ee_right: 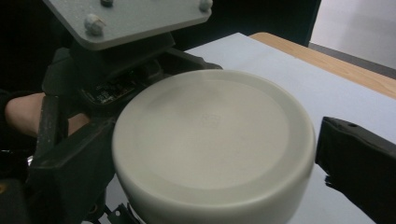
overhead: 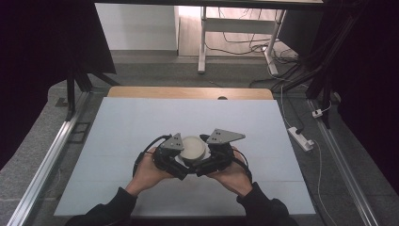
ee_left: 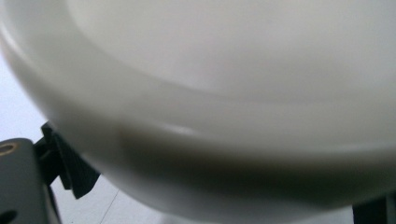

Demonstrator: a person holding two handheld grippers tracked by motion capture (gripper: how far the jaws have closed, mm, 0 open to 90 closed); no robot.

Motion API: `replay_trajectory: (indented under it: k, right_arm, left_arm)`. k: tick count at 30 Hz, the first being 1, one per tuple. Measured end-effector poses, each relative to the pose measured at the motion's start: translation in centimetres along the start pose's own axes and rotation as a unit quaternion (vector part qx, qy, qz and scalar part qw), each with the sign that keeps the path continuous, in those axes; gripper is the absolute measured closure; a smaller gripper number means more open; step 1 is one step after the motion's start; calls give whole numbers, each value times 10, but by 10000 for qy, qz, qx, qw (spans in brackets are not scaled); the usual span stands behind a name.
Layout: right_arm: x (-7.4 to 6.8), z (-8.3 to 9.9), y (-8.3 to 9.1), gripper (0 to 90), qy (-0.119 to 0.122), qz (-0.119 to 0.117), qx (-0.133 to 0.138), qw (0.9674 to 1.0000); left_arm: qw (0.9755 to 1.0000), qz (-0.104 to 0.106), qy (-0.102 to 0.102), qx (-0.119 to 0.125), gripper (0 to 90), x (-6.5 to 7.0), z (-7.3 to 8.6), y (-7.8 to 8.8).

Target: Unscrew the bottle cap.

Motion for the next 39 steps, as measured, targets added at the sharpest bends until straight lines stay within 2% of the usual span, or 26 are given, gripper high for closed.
replay_trajectory:
  k: [3, 10, 18, 25, 29, 31, 33, 34, 36, 39]
  right_arm:
    - [-1, 0, -1, 56, 79, -56, 13, 10000]
    - [0, 2, -2, 66, 149, -140, 101, 9997]
    - [6, 3, -1, 71, 257, -541, -13, 9982]
    - [12, 2, 1, 73, 380, -1064, -50, 9936]
    - [17, 3, 2, 72, 464, -1507, -107, 9874]
    - [19, 4, 2, 71, 533, -1647, -134, 9848]
    - [19, 5, 2, 67, 573, -1600, -147, 9853]
    - [17, 5, 3, 62, 551, -1532, -129, 9866]
    - [15, 4, 2, 0, 508, -1324, -103, 9898]
    - [12, 2, 1, 0, 466, -980, -53, 9941]
  left_arm:
    - [10000, 26, 7, -9, 73, 0, 0, -1]
    - [9999, 122, 2, -9, 74, 1, 0, -2]
    - [9995, 287, -116, -29, 74, 3, 1, -3]
    - [9986, 486, -193, 36, 74, 4, 0, -3]
    - [9975, 637, -298, 9, 74, 5, 0, -3]
    - [9977, 580, -342, -41, 74, 6, 0, -4]
    - [9978, 569, -332, -30, 73, 6, 0, -5]
    - [9981, 536, -298, -14, 73, 6, 0, -4]
    - [9985, 457, -294, -20, 73, 5, -1, -2]
    - [9992, 342, -194, 50, 73, 4, -2, 0]
Point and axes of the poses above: each handheld gripper's, and its own axes: y roughly backward along the jaws, z roughly out of its underside, x roughly to its right, the point moved 3 cm from there along -y, roughly forward along the jaws, and after that the axes turned 8 degrees about -y, right-handed, at the moved point
